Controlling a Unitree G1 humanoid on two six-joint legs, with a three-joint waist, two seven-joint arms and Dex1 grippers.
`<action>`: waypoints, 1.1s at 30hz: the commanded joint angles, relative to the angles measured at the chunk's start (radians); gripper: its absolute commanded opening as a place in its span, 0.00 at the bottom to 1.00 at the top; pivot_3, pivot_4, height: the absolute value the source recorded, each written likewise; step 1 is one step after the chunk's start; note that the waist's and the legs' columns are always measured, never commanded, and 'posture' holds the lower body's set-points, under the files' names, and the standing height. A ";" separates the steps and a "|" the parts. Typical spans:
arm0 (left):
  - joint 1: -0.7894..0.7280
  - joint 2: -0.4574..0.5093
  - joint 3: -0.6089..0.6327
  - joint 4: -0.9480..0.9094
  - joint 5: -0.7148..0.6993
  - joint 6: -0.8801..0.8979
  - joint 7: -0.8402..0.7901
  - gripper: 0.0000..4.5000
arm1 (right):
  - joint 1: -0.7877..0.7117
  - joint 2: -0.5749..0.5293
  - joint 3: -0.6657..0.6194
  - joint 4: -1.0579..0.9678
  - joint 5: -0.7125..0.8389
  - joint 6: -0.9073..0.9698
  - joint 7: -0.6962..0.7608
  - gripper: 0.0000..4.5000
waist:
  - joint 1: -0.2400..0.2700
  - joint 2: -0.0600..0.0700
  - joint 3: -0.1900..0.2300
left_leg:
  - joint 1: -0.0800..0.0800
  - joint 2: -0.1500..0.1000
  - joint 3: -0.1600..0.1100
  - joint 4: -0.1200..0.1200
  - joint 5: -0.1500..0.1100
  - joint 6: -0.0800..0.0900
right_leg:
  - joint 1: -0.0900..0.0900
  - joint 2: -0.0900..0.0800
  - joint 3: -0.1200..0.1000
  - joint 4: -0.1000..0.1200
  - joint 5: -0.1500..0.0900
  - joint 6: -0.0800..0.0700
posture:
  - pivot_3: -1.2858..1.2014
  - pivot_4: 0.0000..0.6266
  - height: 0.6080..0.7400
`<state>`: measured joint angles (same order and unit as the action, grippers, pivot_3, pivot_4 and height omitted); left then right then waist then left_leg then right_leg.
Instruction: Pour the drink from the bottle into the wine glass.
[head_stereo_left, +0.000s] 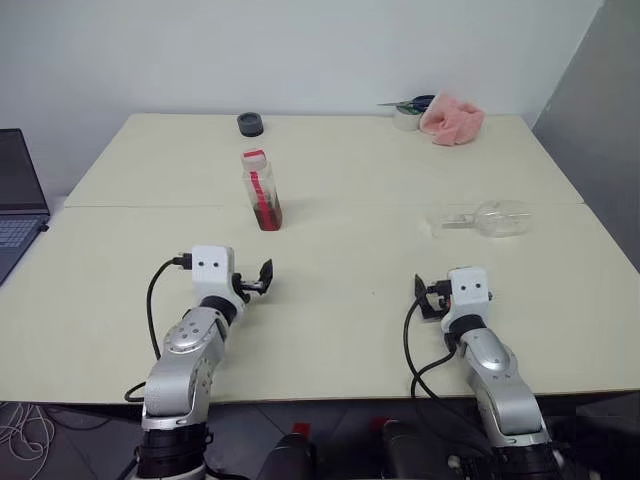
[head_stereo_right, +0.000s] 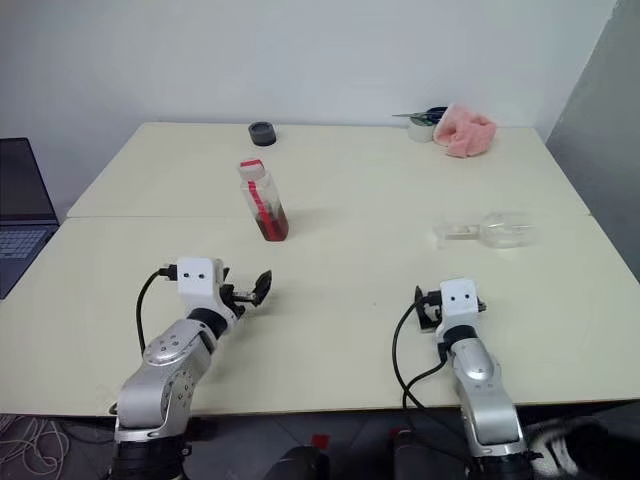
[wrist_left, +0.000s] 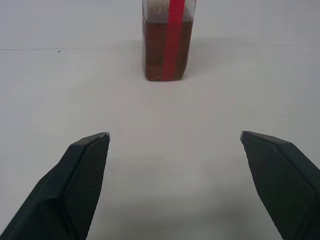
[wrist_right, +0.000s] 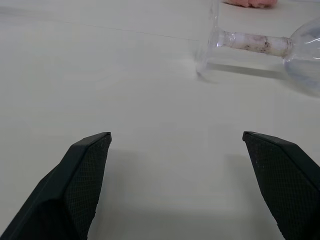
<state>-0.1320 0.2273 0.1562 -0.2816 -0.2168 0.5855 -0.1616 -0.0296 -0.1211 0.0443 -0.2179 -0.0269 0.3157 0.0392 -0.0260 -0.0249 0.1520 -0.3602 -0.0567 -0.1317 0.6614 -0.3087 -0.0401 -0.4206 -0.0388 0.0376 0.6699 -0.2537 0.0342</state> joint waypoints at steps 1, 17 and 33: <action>-0.021 -0.007 -0.007 -0.035 0.009 -0.023 0.015 0.99 | -0.016 0.008 -0.001 -0.032 -0.004 0.001 -0.004 1.00 | 0.000 0.000 0.000 | 0.000 0.000 0.000 0.000 0.000 0.000 | 0.000 0.000 0.000 0.000 0.000 0.000 | 0.52 0.24 1.00; -0.068 -0.007 -0.008 0.051 0.068 -0.078 0.058 0.99 | -0.048 0.011 -0.029 -0.008 -0.003 -0.003 -0.003 1.00 | 0.000 0.001 0.001 | -0.002 0.000 0.000 -0.001 0.000 0.000 | 0.000 0.000 0.000 -0.005 0.000 0.000 | 0.52 0.24 1.00; -0.107 -0.010 -0.006 0.080 0.061 -0.097 0.048 0.99 | -0.062 0.007 -0.046 -0.009 -0.014 -0.019 -0.016 1.00 | 0.000 0.001 0.001 | -0.002 0.000 0.000 -0.001 0.000 0.000 | 0.000 0.000 0.000 -0.005 0.000 0.000 | 0.52 0.24 1.00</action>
<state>-0.2193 0.2121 0.1427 -0.1847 -0.1548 0.5139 -0.1116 -0.0837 -0.1113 0.0110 -0.2020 -0.0310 0.3178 0.0329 -0.0261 -0.0238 0.1527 -0.3621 -0.0567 -0.1320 0.6607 -0.3087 -0.0402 -0.4202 -0.0385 0.0371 0.6645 -0.2534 0.0340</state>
